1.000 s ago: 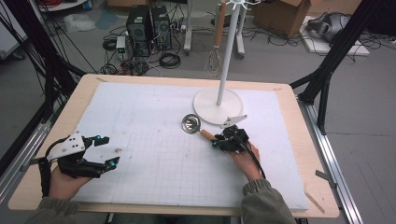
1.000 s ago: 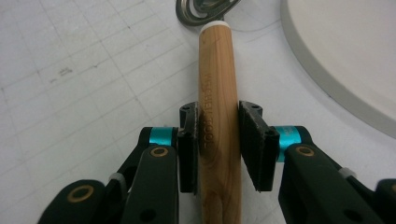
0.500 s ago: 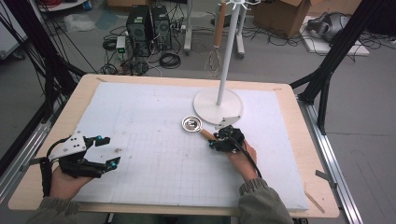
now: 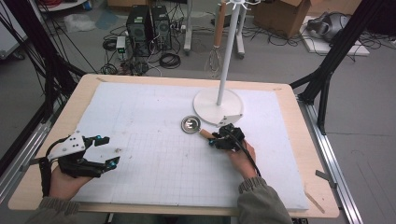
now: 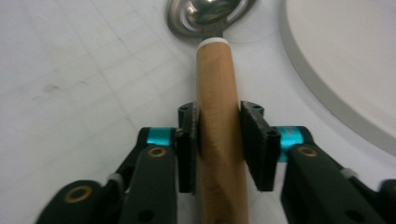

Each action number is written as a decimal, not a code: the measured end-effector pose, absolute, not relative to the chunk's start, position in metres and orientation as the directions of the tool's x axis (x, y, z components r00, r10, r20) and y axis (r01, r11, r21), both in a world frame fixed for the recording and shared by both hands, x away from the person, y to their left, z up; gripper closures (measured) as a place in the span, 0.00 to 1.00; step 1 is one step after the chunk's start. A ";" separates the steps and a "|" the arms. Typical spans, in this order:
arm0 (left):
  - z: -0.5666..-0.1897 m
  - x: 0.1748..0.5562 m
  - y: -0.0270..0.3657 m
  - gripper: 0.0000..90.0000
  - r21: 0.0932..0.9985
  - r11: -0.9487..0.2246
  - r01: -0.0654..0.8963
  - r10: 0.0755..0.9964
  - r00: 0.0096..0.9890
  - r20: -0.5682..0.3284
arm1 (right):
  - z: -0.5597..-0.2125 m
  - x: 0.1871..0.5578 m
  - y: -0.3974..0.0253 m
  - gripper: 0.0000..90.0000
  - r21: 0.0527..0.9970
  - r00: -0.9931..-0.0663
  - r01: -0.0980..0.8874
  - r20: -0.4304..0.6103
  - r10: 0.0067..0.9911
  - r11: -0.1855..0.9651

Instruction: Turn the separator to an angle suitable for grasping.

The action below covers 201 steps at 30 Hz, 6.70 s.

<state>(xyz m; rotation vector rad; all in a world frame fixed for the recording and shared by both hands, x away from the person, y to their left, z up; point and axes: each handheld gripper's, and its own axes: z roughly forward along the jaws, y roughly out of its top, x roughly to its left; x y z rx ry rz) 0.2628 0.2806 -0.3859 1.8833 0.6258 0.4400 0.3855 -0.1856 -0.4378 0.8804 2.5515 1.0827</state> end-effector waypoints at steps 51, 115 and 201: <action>-0.385 0.261 0.282 0.22 0.927 -0.307 0.217 0.612 0.790 0.018 | -0.431 0.367 -0.164 0.75 0.681 -0.814 0.324 -0.153 0.560 0.657; -0.384 0.261 0.283 0.22 0.928 -0.305 0.213 0.612 0.791 0.019 | -0.438 0.389 -0.158 0.71 0.669 -0.788 0.440 -0.033 0.615 0.599; -0.384 0.259 0.284 0.22 0.926 -0.315 0.210 0.603 0.798 0.024 | -0.427 0.398 -0.164 0.67 0.715 -0.800 0.390 -0.048 0.598 0.580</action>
